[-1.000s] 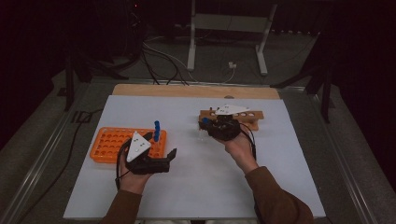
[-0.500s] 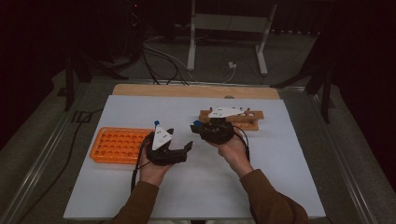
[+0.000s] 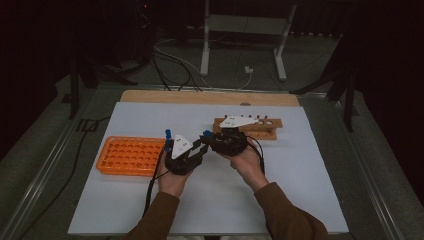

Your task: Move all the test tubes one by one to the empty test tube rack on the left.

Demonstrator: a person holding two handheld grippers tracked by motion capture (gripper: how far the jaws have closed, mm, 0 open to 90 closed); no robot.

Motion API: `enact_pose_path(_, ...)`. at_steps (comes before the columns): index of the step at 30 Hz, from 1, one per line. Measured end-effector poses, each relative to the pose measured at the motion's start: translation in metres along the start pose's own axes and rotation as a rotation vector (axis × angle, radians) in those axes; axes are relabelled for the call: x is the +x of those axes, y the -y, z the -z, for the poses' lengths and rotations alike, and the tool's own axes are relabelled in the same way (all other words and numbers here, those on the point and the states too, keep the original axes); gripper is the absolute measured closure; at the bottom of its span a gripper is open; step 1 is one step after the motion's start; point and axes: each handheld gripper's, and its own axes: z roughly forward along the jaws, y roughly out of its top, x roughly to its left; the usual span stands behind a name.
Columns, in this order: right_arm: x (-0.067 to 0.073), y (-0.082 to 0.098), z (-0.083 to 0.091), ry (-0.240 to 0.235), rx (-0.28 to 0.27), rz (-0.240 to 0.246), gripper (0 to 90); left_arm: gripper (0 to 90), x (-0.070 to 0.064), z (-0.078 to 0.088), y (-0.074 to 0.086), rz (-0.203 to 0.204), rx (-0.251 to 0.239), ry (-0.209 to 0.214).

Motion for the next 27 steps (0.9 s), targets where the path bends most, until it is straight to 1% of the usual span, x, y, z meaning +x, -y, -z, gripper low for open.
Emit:
enact_pose_path(8, 0.002, 0.001, -0.002, -0.008, 0.002, 0.0, 76.7, 76.3, -0.001, -0.001, 0.0, -0.006, 0.001, 0.01)
enact_pose_path(12, 0.002, 0.002, -0.002, -0.008, 0.008, 0.004, 76.6, 77.6, 0.0, -0.002, 0.001, -0.013, 0.01, 0.016)
enact_pose_path(14, 0.001, 0.002, -0.002, -0.01, 0.008, 0.0, 75.4, 77.8, 0.0, -0.002, 0.001, -0.007, 0.009, 0.017)
enact_pose_path(18, -0.003, 0.005, 0.001, -0.02, -0.008, -0.015, 57.3, 78.0, 0.004, 0.0, 0.003, 0.008, 0.013, 0.018)
enact_pose_path(20, -0.006, 0.006, 0.005, -0.024, -0.017, -0.019, 51.0, 78.0, 0.006, 0.001, 0.005, 0.01, 0.019, 0.017)
enact_pose_path(24, -0.012, 0.012, 0.016, -0.002, -0.052, -0.006, 37.6, 78.0, 0.01, 0.006, 0.009, 0.02, 0.021, 0.01)
enact_pose_path(25, -0.014, 0.014, 0.019, 0.008, -0.063, -0.007, 33.6, 78.0, 0.011, 0.008, 0.01, 0.028, 0.018, 0.009)
enact_pose_path(27, -0.019, 0.018, 0.026, 0.027, -0.077, -0.012, 27.8, 78.0, 0.012, 0.012, 0.012, 0.031, 0.021, 0.015)
